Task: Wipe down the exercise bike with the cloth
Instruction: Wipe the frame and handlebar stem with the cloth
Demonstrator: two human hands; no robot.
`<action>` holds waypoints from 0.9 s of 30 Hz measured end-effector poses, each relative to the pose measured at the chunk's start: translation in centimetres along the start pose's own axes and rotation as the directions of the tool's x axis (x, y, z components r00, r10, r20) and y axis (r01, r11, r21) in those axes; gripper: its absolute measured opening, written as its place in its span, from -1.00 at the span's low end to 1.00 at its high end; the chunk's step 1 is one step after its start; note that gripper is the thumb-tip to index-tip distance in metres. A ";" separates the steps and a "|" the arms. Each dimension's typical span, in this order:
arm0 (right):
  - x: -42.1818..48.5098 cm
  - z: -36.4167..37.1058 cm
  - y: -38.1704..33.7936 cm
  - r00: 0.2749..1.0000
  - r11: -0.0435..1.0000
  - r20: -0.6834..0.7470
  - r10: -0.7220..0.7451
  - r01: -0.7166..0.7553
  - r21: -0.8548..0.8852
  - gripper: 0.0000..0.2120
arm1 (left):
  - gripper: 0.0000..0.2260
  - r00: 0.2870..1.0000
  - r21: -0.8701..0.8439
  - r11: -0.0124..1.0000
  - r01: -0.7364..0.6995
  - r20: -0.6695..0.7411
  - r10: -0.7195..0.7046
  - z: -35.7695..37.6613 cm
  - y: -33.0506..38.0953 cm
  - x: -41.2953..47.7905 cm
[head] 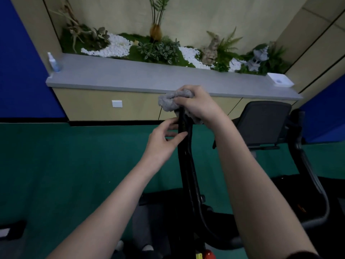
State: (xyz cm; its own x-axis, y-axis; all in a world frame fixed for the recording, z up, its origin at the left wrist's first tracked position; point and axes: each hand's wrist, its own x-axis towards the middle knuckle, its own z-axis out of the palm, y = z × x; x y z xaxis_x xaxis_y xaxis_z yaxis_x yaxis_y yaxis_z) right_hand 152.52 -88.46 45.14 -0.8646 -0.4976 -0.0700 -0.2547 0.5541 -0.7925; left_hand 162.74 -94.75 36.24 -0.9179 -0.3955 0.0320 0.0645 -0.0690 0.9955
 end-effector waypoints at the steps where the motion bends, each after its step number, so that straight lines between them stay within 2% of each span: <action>1: -0.2 0.4 0.2 0.998 0.998 -0.052 0.022 -0.019 0.058 -0.95 | -0.67 1.000 0.002 1.000 -0.001 0.009 0.001 -0.1 0.0 -0.1; 4: -1.1 1.7 1.3 0.967 0.976 -0.229 0.107 -0.058 0.212 -0.93 | -0.65 0.999 0.004 1.000 0.007 0.047 -0.007 -0.4 0.2 -0.2; 7: -2.4 2.4 2.5 0.889 0.973 -0.437 0.138 -0.038 0.230 -0.93 | -0.63 0.996 0.005 1.000 0.017 0.087 -0.017 -0.8 0.3 -0.2; 9: -3.7 3.4 3.0 0.843 0.972 -0.520 0.140 -0.017 0.234 -0.92 | -0.61 0.993 -0.014 1.000 0.027 0.113 -0.025 -1.1 0.3 -0.2; 11: -5.0 4.4 3.4 0.800 0.988 -0.595 0.071 0.026 0.153 -0.94 | -0.59 0.991 -0.041 0.999 0.035 0.131 -0.029 -1.4 0.3 -0.1; 14: -5.9 5.3 3.5 0.733 0.991 -0.668 -0.126 0.121 -0.055 -0.85 | -0.56 0.988 -0.080 0.996 0.045 0.148 -0.033 -1.5 0.2 0.0; 17: -5.6 5.0 3.5 0.721 0.947 -0.615 -0.318 0.205 -0.249 -0.76 | -0.56 0.987 -0.110 0.993 0.043 0.158 -0.025 -1.6 0.1 0.1; 22: -7.5 4.7 5.0 0.757 0.836 -0.422 -0.499 0.293 -0.465 -0.71 | -0.64 0.990 -0.155 0.984 0.083 0.130 -0.062 -1.5 -0.4 -0.1; 25: -8.4 3.9 5.4 0.791 0.802 -0.308 -0.529 0.346 -0.488 -0.72 | -0.69 0.988 -0.179 0.976 0.127 0.109 -0.108 -1.4 -0.7 -0.5; 27: -7.5 2.7 4.8 0.778 0.779 -0.285 -0.559 0.377 -0.501 -0.74 | -0.65 0.984 -0.185 0.970 0.156 0.116 -0.137 -1.4 -0.9 -0.9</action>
State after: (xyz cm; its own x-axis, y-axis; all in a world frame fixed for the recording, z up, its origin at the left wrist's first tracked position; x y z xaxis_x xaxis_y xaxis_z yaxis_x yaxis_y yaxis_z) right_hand 158.90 -83.88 40.26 -0.6538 -0.5073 0.5614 -0.7413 0.5783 -0.3408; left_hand 164.08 -95.62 35.17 -0.9573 -0.2733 -0.0941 -0.0087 -0.2980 0.9545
